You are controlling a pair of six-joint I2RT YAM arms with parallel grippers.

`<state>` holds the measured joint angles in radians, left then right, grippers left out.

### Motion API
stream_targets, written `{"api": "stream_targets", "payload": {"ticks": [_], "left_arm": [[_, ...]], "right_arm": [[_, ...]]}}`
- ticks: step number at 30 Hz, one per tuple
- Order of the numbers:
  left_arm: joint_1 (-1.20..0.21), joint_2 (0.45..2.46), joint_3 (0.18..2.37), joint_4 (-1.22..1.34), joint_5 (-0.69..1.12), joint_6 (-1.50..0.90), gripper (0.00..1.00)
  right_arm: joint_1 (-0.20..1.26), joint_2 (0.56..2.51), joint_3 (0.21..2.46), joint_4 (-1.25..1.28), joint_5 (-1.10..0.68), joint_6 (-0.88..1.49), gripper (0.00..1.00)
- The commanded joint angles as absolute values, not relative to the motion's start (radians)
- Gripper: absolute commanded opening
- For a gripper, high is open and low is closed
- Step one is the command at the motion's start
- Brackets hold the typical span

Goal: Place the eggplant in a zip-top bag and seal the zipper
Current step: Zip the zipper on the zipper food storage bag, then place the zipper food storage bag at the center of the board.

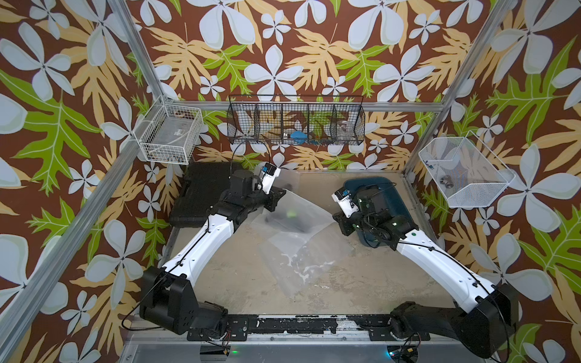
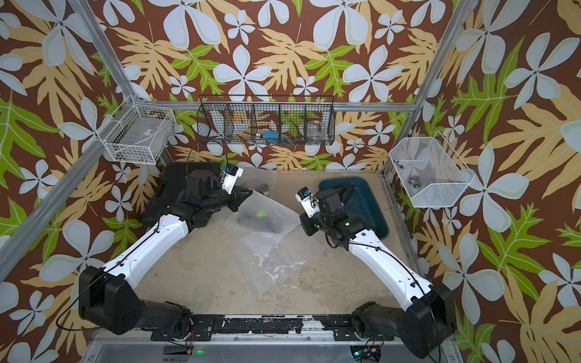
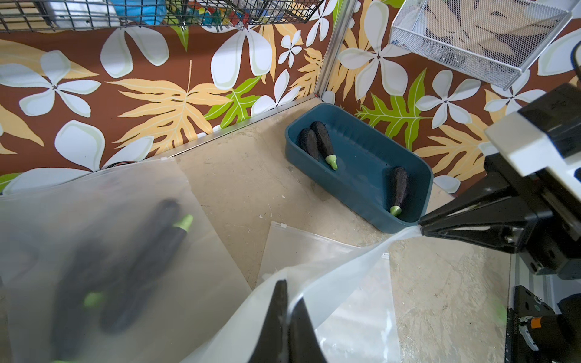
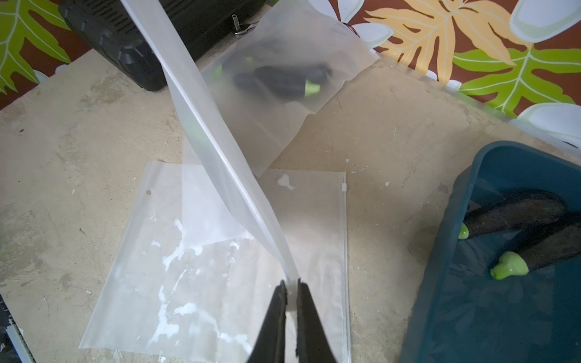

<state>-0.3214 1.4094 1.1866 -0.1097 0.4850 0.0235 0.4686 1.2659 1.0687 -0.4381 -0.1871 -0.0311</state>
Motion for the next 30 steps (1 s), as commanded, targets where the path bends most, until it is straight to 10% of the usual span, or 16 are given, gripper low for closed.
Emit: {"api": "stream_targets", "payload": {"ticks": [1,30], "left_arm": [[-0.316,1.41,1.189,-0.057,0.47,0.012,0.0],[-0.331,1.387,1.23,0.022,0.578,-0.162,0.0]], "right_arm": [[0.461,1.258,1.063,-0.484,-0.167,-0.031,0.1],[0.366,1.175,0.794,0.161,-0.345,0.202,0.5]]}}
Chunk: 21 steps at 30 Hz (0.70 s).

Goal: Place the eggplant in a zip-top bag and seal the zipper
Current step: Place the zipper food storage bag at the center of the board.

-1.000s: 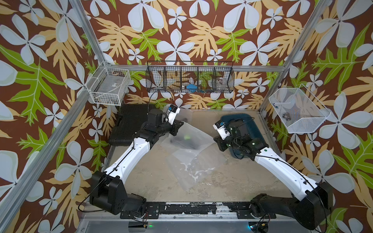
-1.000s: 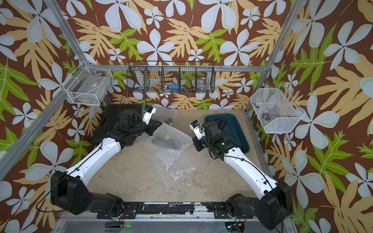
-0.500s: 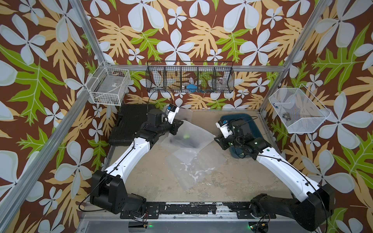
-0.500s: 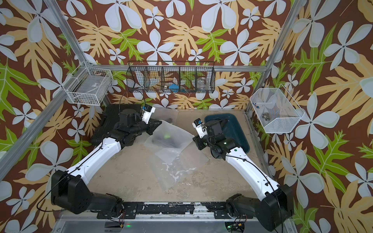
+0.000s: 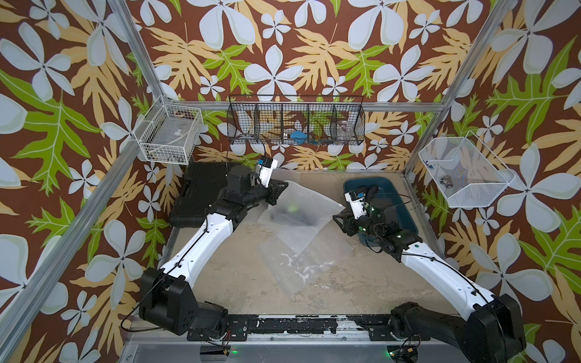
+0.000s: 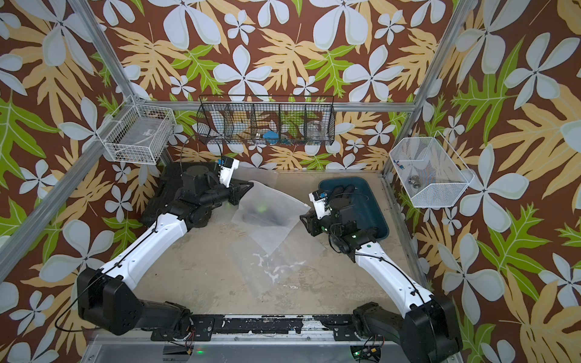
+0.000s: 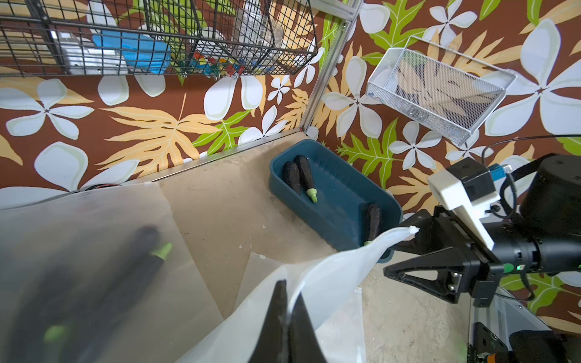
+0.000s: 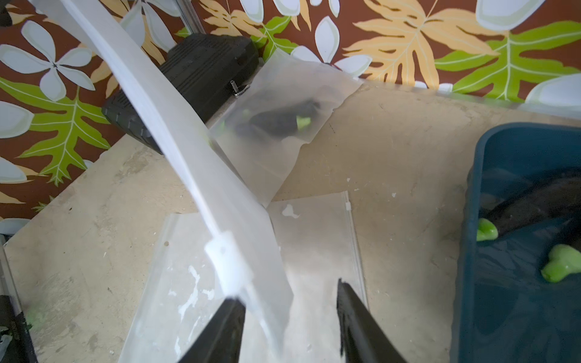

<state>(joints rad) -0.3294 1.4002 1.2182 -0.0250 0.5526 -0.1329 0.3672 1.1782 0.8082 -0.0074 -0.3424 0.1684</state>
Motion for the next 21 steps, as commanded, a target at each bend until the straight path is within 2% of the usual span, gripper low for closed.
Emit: {"api": "stream_targets", "payload": {"ticks": [1,5,6,10,12,15,21], "left_arm": [[-0.331,1.383,1.233,0.032,0.589,-0.17,0.0],[-0.335,1.368,1.237,0.057,0.617,-0.196,0.0],[-0.334,1.366,1.242,0.057,0.616,-0.196,0.0],[-0.334,1.369,1.256,0.057,0.611,-0.203,0.0],[-0.334,1.377,1.259,0.069,0.605,-0.214,0.0],[-0.341,1.398,1.284,0.056,0.594,-0.212,0.0],[-0.374,1.373,1.321,0.008,0.552,-0.178,0.0]], "right_arm": [[0.365,1.177,0.785,0.197,-0.349,0.204,0.5],[0.353,1.181,0.757,0.311,-0.389,0.221,0.48],[0.349,1.182,0.753,0.332,-0.411,0.228,0.43],[0.346,1.158,0.738,0.402,-0.46,0.237,0.12],[0.345,1.142,0.735,0.428,-0.454,0.241,0.05],[0.339,1.124,0.753,0.423,-0.444,0.234,0.0],[0.339,1.05,0.807,0.312,-0.426,0.185,0.0]]}}
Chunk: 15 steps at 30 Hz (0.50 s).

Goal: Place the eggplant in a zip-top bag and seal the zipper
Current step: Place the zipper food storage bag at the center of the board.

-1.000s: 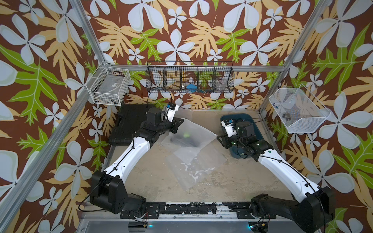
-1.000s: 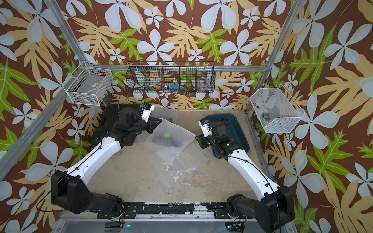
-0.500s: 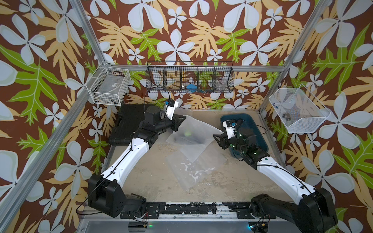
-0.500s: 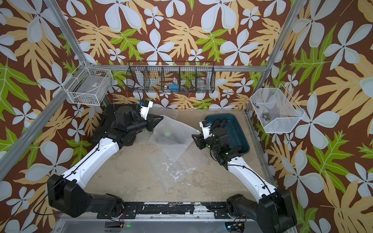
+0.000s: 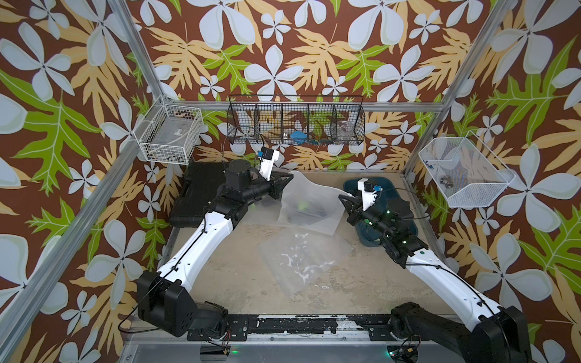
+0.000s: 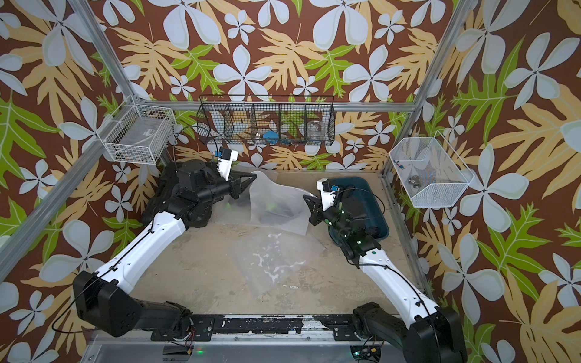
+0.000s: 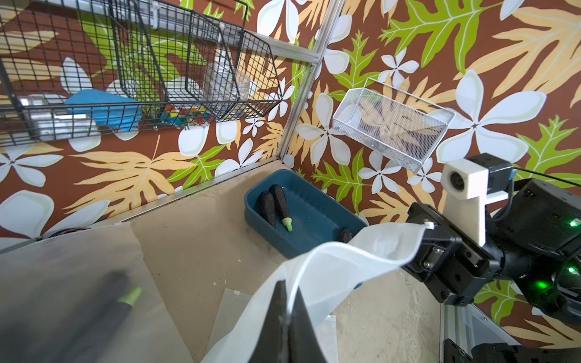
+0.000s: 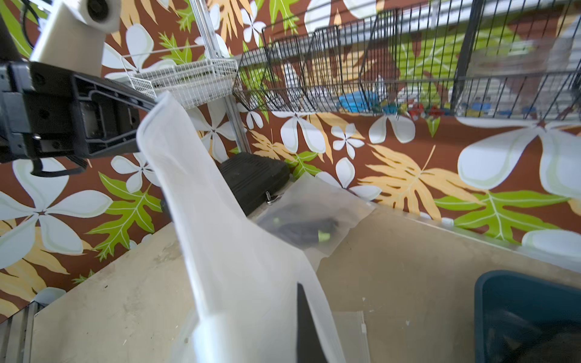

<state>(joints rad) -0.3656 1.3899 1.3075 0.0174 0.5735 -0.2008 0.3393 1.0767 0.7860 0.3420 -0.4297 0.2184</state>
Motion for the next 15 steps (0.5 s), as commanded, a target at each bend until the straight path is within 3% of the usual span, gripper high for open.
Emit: {"api": "stream_targets", "payload": {"ticks": [1,6,15], "left_arm": [[-0.378,1.362,1.317,0.008,0.547,-0.178,0.0],[-0.384,1.36,1.287,0.074,0.538,-0.227,0.0],[-0.383,1.562,1.308,0.168,0.458,-0.235,0.0]], "right_arm": [[0.339,1.033,0.816,0.286,-0.411,0.174,0.0],[0.339,1.025,0.845,0.262,-0.297,0.149,0.0],[0.324,1.298,0.979,0.29,-0.158,0.106,0.0]]}}
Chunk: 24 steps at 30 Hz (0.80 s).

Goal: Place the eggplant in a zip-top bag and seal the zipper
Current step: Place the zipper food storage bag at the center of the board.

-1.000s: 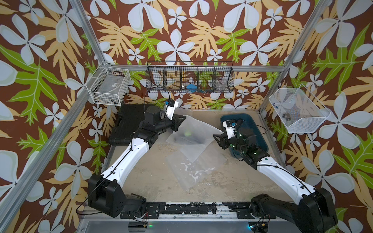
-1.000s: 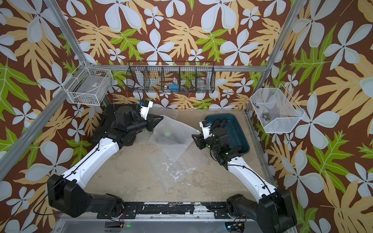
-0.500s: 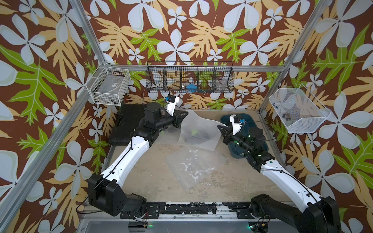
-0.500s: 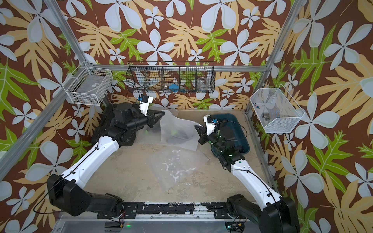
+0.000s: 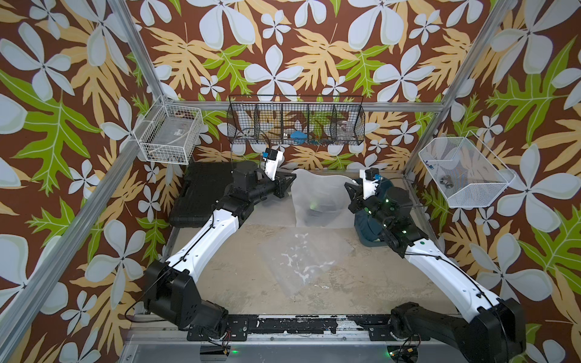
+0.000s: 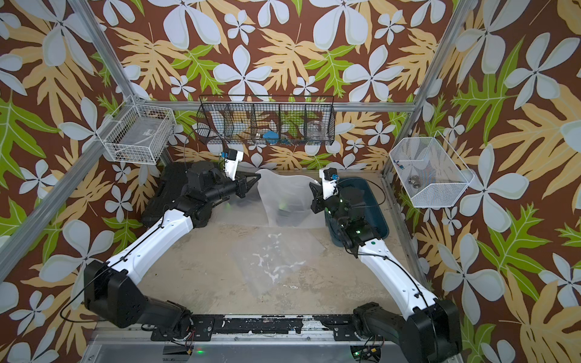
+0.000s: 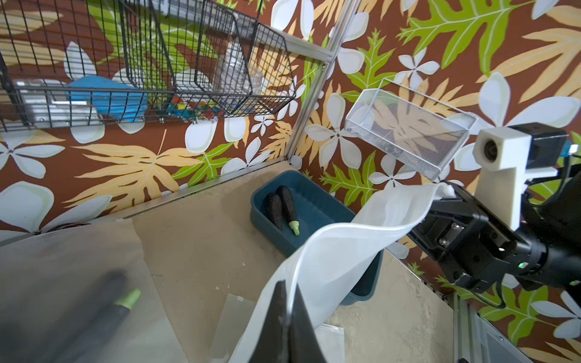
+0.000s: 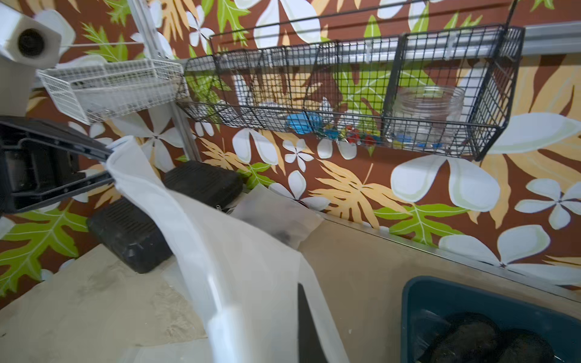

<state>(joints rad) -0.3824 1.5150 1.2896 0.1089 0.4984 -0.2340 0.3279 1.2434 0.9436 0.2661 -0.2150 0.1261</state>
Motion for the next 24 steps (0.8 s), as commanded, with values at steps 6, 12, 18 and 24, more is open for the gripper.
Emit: {"api": "stream_targets", "payload": {"ticks": [6,12,18,24], "left_arm": [[-0.382,1.769,1.447,0.213,0.303,-0.202,0.0],[-0.382,1.927,1.622,0.189,0.191,-0.19,0.0],[-0.369,2.057,1.751,0.14,0.171,-0.151,0.0],[-0.339,2.134,1.767,0.195,0.179,-0.195,0.12]], "right_arm": [[0.32,1.509,1.08,0.373,-0.108,0.092,0.0],[0.314,1.682,1.208,0.38,-0.056,0.04,0.0],[0.305,1.83,1.327,0.363,-0.04,0.002,0.02],[0.287,1.961,1.432,0.355,-0.059,-0.008,0.11]]}}
